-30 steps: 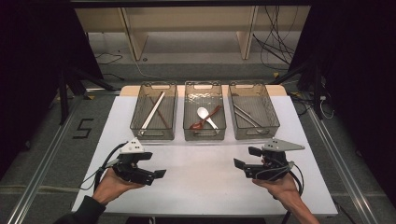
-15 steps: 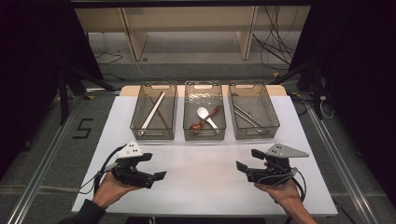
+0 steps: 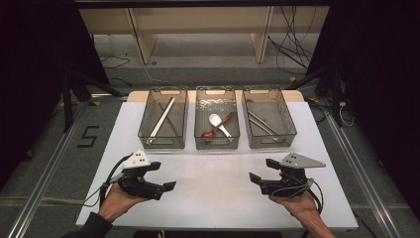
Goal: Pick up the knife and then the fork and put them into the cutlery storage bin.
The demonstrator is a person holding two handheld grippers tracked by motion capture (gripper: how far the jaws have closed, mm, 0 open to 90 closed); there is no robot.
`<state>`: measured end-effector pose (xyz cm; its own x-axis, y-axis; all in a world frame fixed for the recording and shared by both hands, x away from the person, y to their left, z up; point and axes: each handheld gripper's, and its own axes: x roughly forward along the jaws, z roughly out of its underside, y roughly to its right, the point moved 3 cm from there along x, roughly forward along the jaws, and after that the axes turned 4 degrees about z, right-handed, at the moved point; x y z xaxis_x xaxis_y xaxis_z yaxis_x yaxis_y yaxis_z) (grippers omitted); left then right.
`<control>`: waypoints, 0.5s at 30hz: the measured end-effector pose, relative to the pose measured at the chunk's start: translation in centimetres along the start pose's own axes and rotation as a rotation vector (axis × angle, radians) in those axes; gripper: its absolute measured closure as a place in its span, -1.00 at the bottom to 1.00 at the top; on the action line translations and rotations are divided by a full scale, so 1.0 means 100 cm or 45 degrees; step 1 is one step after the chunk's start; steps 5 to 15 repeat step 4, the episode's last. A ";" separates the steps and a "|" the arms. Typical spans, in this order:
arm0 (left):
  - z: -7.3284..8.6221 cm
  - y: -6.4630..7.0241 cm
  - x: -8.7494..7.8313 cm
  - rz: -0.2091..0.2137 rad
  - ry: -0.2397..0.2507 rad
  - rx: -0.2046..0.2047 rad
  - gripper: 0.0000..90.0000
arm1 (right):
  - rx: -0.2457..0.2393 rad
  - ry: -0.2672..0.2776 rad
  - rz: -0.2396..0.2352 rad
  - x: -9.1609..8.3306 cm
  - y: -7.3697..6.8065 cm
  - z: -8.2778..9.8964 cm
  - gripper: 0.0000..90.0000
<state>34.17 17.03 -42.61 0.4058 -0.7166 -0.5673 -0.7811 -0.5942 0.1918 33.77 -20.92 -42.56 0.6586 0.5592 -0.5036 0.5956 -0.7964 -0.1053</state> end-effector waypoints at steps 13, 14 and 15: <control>0.001 -0.001 0.001 -0.007 -0.006 0.016 -0.75 | -0.003 0.002 -0.001 0.000 0.000 0.000 -0.52; 0.001 -0.001 0.001 -0.007 -0.006 0.016 -0.75 | -0.003 0.002 -0.001 0.000 0.000 0.000 -0.52; 0.001 -0.001 0.001 -0.007 -0.006 0.016 -0.75 | -0.003 0.002 -0.001 0.000 0.000 0.000 -0.52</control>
